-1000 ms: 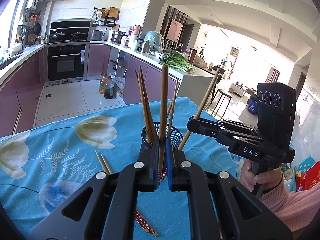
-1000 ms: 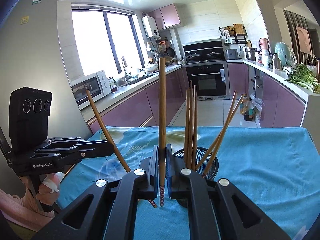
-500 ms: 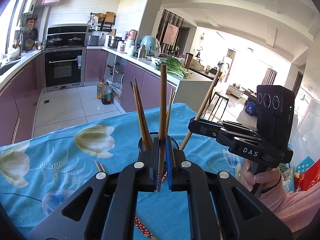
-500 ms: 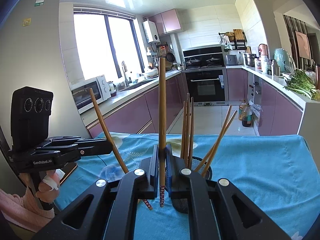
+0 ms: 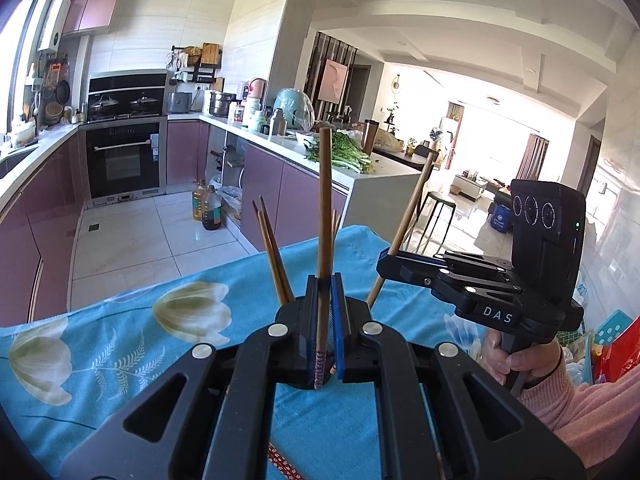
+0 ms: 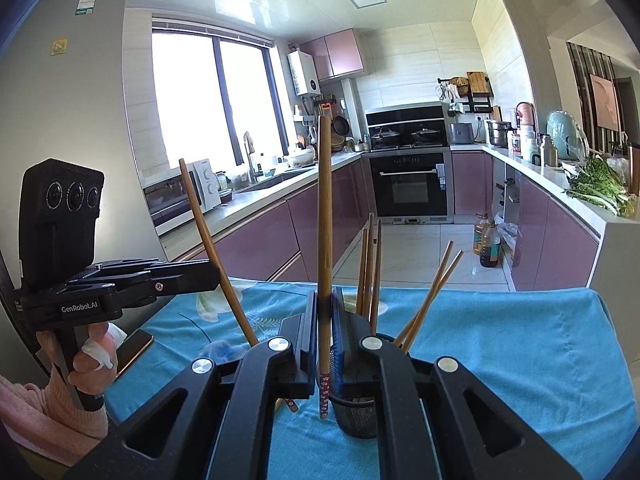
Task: Organize utensils
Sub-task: 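Lower the left gripper's chopstick into the mesh cup while the right gripper lowers its chopstick inside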
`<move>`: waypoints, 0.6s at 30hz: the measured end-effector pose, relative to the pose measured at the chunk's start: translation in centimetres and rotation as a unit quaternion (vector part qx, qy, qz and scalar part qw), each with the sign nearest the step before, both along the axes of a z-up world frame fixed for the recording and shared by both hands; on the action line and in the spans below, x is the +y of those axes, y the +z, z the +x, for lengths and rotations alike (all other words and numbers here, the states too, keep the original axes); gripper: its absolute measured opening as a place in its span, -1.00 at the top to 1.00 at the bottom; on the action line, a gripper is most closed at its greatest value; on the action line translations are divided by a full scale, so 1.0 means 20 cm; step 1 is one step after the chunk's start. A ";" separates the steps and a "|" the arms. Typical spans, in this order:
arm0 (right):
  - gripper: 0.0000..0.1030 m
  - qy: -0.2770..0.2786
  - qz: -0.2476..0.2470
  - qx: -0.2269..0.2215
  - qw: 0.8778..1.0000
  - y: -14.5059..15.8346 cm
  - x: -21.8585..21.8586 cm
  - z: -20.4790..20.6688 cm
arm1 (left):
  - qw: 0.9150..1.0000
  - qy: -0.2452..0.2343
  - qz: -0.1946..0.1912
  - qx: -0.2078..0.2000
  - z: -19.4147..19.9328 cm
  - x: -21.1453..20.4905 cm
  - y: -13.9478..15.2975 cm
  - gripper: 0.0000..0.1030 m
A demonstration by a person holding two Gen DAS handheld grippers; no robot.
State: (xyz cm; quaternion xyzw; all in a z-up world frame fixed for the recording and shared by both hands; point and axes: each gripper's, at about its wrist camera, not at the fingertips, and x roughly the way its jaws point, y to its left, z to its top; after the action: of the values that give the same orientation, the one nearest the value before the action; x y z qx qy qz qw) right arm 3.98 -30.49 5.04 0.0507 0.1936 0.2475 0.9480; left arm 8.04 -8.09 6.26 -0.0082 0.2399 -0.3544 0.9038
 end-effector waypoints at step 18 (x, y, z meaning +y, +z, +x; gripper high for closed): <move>0.89 -0.011 0.016 -0.013 1.000 0.06 -0.03 0.09 | 1.000 0.009 -0.001 -0.027 0.05 -0.08 0.15 0.87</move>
State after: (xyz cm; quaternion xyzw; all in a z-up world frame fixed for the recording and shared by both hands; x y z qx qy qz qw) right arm 5.82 -31.11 6.15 0.0644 0.1766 0.2404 0.9523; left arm 9.14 -9.63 9.30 -0.0018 0.2153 -0.3463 0.9131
